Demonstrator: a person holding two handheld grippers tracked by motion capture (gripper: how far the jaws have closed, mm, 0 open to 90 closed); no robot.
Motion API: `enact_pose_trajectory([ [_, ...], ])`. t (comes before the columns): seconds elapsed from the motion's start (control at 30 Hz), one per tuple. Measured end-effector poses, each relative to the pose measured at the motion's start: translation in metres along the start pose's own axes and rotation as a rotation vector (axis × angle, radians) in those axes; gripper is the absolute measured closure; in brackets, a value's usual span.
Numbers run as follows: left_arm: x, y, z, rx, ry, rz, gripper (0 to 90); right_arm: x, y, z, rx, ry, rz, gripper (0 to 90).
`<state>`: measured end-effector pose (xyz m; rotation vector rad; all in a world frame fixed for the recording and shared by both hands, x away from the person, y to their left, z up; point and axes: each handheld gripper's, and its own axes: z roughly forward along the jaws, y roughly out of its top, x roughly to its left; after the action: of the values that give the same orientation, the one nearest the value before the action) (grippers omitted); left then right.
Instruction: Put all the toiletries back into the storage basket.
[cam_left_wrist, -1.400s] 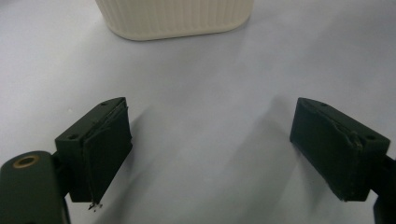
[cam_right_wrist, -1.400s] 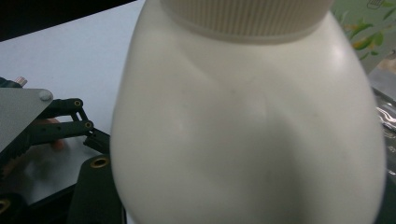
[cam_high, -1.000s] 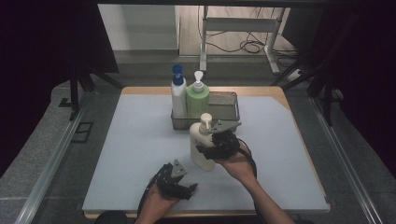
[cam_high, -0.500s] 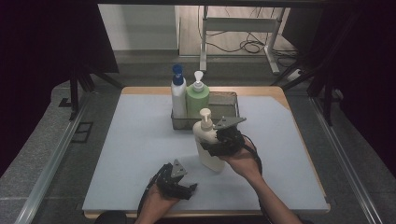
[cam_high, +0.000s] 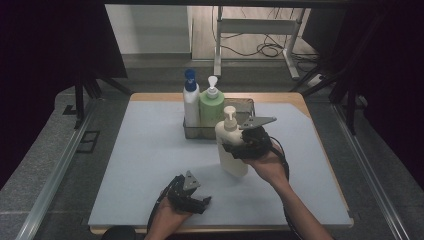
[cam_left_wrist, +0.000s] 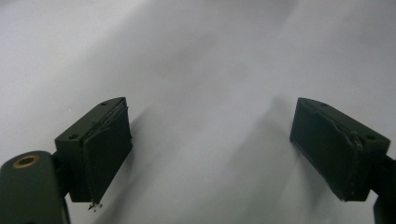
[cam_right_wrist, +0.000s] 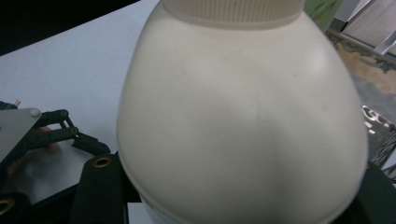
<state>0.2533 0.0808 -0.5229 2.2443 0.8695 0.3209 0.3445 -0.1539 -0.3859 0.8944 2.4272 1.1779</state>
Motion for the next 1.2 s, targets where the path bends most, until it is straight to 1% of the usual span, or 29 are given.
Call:
enact_pose_trajectory([
  [0.27, 0.000, 0.000, 0.000, 0.000, 0.000, -0.001, 12.3, -0.006, 0.011, -0.011, -0.015, -0.016, 0.000, 38.5],
  [0.47, 0.000, 0.000, 0.000, 0.000, 0.000, -0.001, 12.3, -0.014, 0.020, -0.018, -0.031, -0.030, 0.019, 38.5],
  [0.87, 0.000, 0.000, 0.000, 0.001, 0.000, 0.000, 12.3, -0.031, 0.036, -0.028, -0.055, -0.088, 0.033, 38.7],
  [1.2, 0.000, 0.000, 0.000, 0.002, 0.000, 0.002, 12.3, -0.047, 0.050, -0.031, -0.084, -0.136, 0.063, 38.7],
])
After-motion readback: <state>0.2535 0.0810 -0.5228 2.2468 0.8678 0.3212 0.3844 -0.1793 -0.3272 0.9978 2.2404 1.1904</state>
